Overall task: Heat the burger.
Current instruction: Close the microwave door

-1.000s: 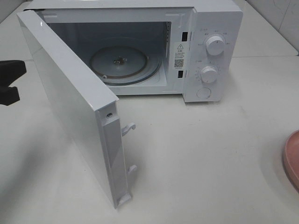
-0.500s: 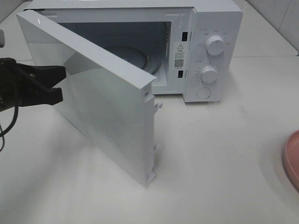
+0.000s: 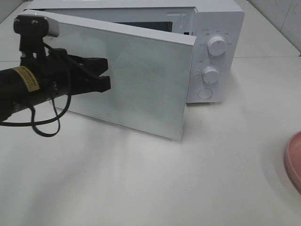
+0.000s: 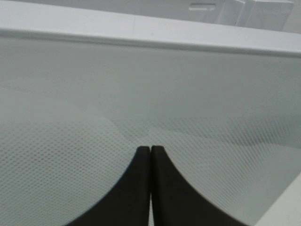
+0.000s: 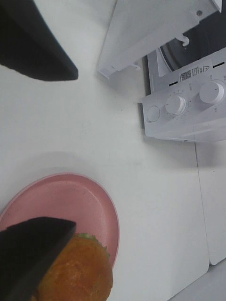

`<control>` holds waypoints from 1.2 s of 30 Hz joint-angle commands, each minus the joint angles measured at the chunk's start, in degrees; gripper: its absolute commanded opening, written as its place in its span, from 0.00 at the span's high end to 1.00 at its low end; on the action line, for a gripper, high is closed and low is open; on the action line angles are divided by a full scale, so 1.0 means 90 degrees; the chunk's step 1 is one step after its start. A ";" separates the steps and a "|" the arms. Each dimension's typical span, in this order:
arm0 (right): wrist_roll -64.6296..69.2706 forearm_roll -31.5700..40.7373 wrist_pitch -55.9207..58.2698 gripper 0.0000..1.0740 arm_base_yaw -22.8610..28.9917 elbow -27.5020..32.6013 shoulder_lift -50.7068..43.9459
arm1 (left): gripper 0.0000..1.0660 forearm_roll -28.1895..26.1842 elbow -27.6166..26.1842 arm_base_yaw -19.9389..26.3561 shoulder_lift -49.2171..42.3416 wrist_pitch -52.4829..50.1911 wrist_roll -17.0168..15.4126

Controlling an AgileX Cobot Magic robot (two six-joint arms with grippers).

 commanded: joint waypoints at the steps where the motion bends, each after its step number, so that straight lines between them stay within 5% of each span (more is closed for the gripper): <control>1: -0.0025 0.0006 -0.0057 0.29 -0.0019 0.0006 -0.0159 | 1.00 -0.0280 -0.0299 -0.0178 0.0153 0.0102 0.0115; 13: -0.0025 0.0006 -0.0057 0.29 -0.0019 0.0006 -0.0159 | 1.00 -0.1254 -0.1706 -0.0770 0.1070 0.0579 0.0796; 36: -0.0025 0.0006 -0.0057 0.29 -0.0019 0.0006 -0.0159 | 1.00 -0.1394 -0.3788 -0.1038 0.2254 0.1502 0.0777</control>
